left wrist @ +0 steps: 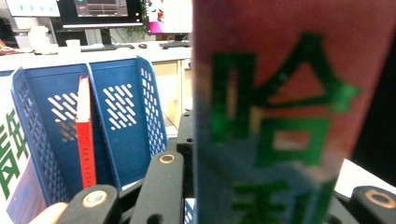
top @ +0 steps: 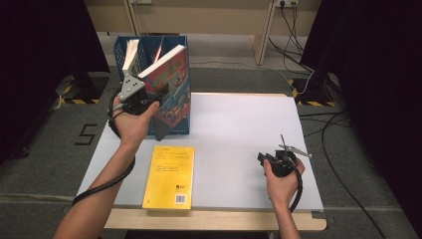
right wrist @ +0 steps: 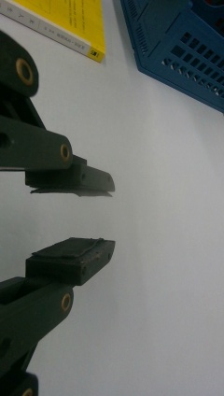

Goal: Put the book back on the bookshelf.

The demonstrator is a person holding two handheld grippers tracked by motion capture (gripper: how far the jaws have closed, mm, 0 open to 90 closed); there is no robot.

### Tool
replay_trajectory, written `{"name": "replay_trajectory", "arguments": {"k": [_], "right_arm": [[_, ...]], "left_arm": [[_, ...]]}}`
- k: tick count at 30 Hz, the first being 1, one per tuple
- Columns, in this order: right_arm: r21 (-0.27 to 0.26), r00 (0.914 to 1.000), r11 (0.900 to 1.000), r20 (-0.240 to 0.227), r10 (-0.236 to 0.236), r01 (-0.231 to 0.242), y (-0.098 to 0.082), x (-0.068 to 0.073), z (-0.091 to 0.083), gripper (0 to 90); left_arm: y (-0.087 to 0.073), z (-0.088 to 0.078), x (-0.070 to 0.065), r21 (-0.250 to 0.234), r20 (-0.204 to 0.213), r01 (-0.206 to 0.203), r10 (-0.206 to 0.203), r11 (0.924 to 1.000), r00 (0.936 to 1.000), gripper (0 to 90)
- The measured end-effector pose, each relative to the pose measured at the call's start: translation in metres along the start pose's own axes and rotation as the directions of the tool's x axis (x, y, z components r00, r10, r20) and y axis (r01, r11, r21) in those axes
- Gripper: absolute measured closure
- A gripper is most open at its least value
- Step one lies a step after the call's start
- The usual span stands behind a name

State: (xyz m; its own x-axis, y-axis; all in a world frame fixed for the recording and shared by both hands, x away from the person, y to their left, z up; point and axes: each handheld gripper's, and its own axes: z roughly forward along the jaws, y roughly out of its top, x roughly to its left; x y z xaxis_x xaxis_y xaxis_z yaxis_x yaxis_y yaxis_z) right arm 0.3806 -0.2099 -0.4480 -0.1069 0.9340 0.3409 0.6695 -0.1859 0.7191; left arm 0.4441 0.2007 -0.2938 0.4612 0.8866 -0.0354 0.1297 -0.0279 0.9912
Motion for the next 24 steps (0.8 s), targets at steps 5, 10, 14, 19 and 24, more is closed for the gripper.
{"name": "replay_trajectory", "arguments": {"k": [5, 10, 14, 19, 24], "right_arm": [[0.002, 1.0, 1.0, 0.002, -0.001, 0.001, 0.0, 0.0, 0.0, 66.0], [0.001, 1.0, 1.0, -0.001, 0.004, -0.004, 0.0, -0.001, 0.0, 65.9], [-0.001, 1.0, 1.0, 0.001, -0.003, 0.003, 0.0, 0.0, 0.0, 65.9], [0.001, 1.0, 1.0, 0.001, 0.006, -0.006, -0.001, 0.0, 0.0, 66.0], [0.002, 1.0, 1.0, -0.001, 0.001, -0.001, 0.0, -0.001, 0.0, 65.9]], "left_arm": [[0.001, 0.007, 0.003, 0.003, -0.023, -0.004, 0.004, 1.0, 0.9997, 74.3], [0.002, 0.014, 0.007, 0.009, -0.045, 0.002, -0.002, 1.0, 0.999, 74.4], [0.0, 0.019, 0.009, 0.014, -0.067, 0.007, -0.007, 0.9999, 0.9977, 74.4], [-0.002, 0.024, 0.011, 0.018, -0.084, 0.014, -0.013, 0.9997, 0.9964, 74.4], [-0.001, 0.029, 0.015, 0.017, -0.098, 0.026, -0.024, 0.9995, 0.9949, 74.4]]}}
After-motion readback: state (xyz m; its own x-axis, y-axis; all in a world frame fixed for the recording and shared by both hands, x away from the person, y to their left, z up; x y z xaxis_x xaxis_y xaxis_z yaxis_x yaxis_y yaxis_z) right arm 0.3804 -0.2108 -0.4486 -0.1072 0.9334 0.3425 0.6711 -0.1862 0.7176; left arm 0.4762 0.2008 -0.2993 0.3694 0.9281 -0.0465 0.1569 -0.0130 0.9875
